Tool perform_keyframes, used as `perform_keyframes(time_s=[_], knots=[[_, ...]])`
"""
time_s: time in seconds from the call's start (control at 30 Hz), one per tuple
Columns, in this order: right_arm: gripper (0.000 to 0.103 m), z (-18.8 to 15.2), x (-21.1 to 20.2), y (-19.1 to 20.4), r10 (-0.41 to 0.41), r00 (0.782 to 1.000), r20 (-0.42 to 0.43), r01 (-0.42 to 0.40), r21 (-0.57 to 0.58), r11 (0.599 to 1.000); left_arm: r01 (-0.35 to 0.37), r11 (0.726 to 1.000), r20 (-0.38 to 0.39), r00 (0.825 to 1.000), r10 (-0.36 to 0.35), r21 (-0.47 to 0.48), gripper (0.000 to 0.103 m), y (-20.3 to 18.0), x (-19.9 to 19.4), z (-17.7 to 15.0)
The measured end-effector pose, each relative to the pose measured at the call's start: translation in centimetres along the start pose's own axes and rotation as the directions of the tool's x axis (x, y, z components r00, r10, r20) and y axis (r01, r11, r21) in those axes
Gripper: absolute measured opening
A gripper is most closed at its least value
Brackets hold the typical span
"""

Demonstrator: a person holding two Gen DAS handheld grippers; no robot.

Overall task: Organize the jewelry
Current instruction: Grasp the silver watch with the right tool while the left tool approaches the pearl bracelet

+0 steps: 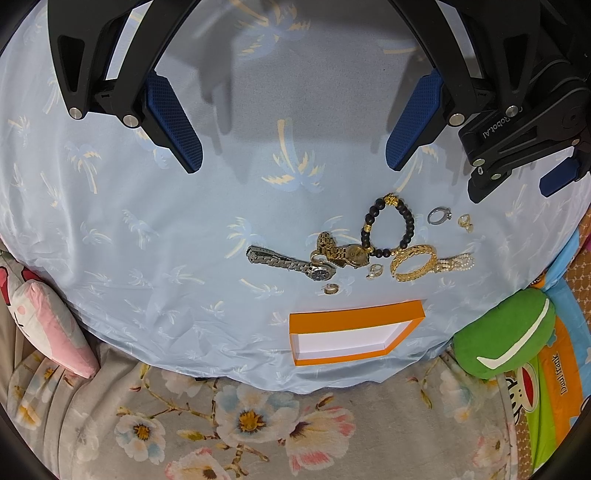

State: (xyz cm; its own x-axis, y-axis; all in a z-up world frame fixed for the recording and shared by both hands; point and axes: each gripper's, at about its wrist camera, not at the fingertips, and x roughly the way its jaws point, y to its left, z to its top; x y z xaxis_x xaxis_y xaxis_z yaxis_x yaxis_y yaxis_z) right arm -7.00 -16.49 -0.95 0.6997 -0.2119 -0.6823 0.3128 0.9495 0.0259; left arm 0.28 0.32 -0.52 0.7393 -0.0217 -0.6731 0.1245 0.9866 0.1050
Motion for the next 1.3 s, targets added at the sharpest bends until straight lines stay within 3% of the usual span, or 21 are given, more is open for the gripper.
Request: perform_keyframes(time_s=[0.13, 0.23, 0.4, 0.53, 0.7, 1.0, 1.1, 1.17, 1.3], knots=[[0.098, -0.1, 0.3, -0.1, 0.027, 1.000, -0.014, -0.026, 0.009, 1.000, 0.033, 0.999, -0.008, 0.999, -0.033, -0.011, 0.095, 0.2, 0.0, -0.2], [0.098, 0.1, 0.5, -0.5, 0.082, 0.996, -0.024, -0.082, 0.012, 0.997, 0.110, 0.993, -0.006, 0.994, -0.111, -0.045, 0.095, 0.8, 0.5, -0.4], [0.094, 1.8, 1.3, -1.7, 0.046, 0.999, -0.007, -0.046, -0.066, 0.997, 0.135, 0.989, 0.036, 0.990, -0.133, -0.059, 0.096, 2.4, 0.2, 0.3], [0.083, 4.1, 3.5, -3.0, 0.015, 1.000, 0.003, -0.014, -0.142, 0.990, 0.107, 0.994, 0.046, 0.993, -0.107, 0.000, 0.097, 3.2, 1.0, 1.4], [0.068, 6.6, 7.1, -4.8, 0.116, 0.989, -0.087, -0.127, -0.138, 0.982, 0.110, 0.994, 0.028, 0.994, -0.110, 0.000, 0.098, 4.6, 3.0, 3.2], [0.051, 8.5, 10.0, -4.2, 0.185, 0.969, -0.162, -0.220, -0.239, 0.946, 0.172, 0.985, -0.017, 0.985, -0.171, 0.008, 0.098, 5.6, 5.7, 5.1], [0.043, 8.9, 10.3, -3.9, 0.212, 0.962, -0.171, -0.250, -0.249, 0.936, 0.187, 0.982, -0.024, 0.982, -0.187, 0.002, 0.098, 5.7, 6.4, 5.6], [0.031, 8.9, 10.3, -3.6, 0.231, 0.957, -0.175, -0.270, -0.249, 0.930, 0.199, 0.980, -0.029, 0.980, -0.199, 0.001, 0.098, 5.8, 6.9, 6.0], [0.015, 8.7, 10.1, -3.2, 0.227, 0.959, -0.170, -0.263, -0.237, 0.935, 0.233, 0.972, -0.044, 0.972, -0.232, 0.019, 0.098, 5.3, 7.9, 6.9]])
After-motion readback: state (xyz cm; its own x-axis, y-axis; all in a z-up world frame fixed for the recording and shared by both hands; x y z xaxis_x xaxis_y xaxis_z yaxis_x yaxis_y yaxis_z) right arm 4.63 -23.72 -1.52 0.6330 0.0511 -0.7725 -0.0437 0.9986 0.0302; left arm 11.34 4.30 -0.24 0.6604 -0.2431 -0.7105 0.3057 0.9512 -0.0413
